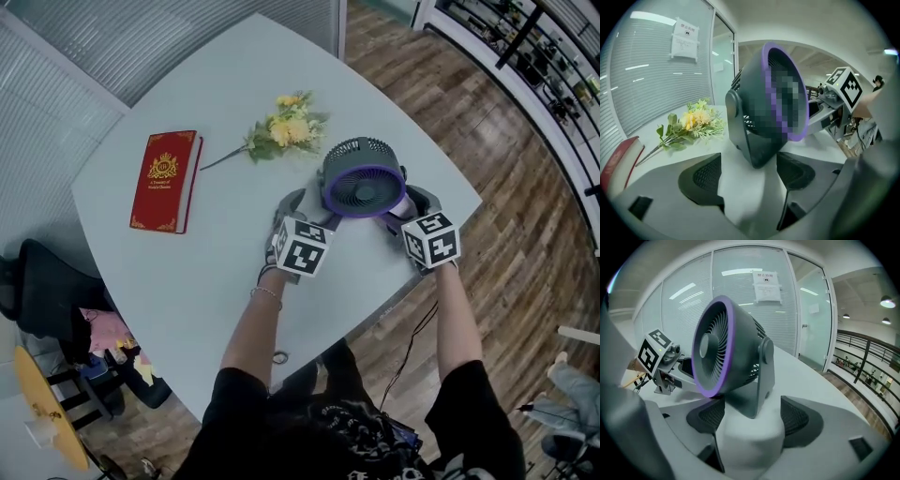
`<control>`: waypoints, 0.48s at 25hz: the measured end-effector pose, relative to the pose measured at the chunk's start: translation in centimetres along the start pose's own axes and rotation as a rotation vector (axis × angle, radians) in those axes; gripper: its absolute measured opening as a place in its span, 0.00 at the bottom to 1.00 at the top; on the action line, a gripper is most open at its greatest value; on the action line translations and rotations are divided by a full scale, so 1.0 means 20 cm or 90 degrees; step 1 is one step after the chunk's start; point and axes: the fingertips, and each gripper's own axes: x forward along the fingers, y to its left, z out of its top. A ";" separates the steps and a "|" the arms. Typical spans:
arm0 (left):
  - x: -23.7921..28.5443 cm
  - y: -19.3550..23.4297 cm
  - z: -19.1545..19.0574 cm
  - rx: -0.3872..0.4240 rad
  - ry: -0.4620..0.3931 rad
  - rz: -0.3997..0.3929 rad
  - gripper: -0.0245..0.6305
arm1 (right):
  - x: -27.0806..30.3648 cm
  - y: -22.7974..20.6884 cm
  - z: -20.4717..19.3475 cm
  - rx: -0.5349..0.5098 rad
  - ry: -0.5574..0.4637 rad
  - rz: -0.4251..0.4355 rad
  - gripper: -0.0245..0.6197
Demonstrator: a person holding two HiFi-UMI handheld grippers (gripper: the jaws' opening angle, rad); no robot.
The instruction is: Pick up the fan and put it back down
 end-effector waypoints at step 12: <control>-0.53 -0.26 -0.01 0.006 -0.069 -0.037 0.61 | -0.43 0.32 0.01 -0.008 -0.039 -0.045 0.63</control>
